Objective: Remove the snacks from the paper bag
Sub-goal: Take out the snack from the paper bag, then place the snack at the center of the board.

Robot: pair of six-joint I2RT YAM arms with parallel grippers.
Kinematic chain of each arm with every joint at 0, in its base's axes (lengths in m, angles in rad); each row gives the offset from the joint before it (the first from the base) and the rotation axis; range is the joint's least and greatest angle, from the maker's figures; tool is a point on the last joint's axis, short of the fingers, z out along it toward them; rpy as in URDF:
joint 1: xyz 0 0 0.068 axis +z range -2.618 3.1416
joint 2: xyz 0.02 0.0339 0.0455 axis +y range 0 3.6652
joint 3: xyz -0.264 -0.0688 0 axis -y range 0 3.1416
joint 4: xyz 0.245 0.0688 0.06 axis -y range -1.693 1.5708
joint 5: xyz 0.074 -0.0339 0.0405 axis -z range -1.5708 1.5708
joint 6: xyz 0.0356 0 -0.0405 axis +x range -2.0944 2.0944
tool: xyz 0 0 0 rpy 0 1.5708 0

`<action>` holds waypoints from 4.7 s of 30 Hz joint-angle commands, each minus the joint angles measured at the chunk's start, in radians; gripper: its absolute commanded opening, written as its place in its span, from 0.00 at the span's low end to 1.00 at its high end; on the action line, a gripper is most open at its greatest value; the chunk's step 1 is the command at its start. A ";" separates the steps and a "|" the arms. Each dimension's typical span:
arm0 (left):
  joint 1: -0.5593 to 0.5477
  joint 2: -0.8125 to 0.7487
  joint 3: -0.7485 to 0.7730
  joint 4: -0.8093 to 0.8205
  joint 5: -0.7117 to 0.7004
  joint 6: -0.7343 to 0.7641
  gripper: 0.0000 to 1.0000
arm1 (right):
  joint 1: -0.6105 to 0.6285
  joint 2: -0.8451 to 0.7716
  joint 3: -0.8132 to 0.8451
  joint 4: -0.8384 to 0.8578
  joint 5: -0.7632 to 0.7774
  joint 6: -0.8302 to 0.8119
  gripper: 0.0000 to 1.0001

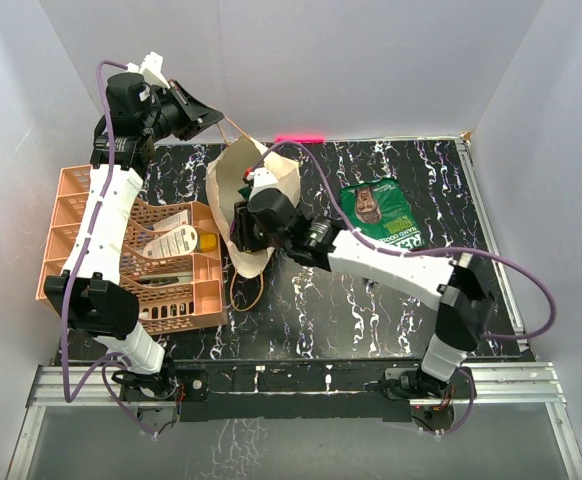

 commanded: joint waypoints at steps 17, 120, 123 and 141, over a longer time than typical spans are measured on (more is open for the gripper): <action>0.010 -0.061 -0.039 0.095 0.082 -0.070 0.00 | -0.057 0.140 0.215 -0.502 0.631 0.115 0.23; 0.010 -0.032 -0.034 0.138 0.132 -0.119 0.00 | -0.814 -0.203 -0.415 0.223 0.179 0.904 0.07; 0.010 -0.029 -0.038 0.148 0.137 -0.126 0.00 | -0.829 -0.157 -0.432 0.259 0.196 0.970 0.07; 0.010 -0.037 -0.064 0.164 0.147 -0.142 0.00 | -0.867 0.158 -0.487 0.521 0.167 1.157 0.08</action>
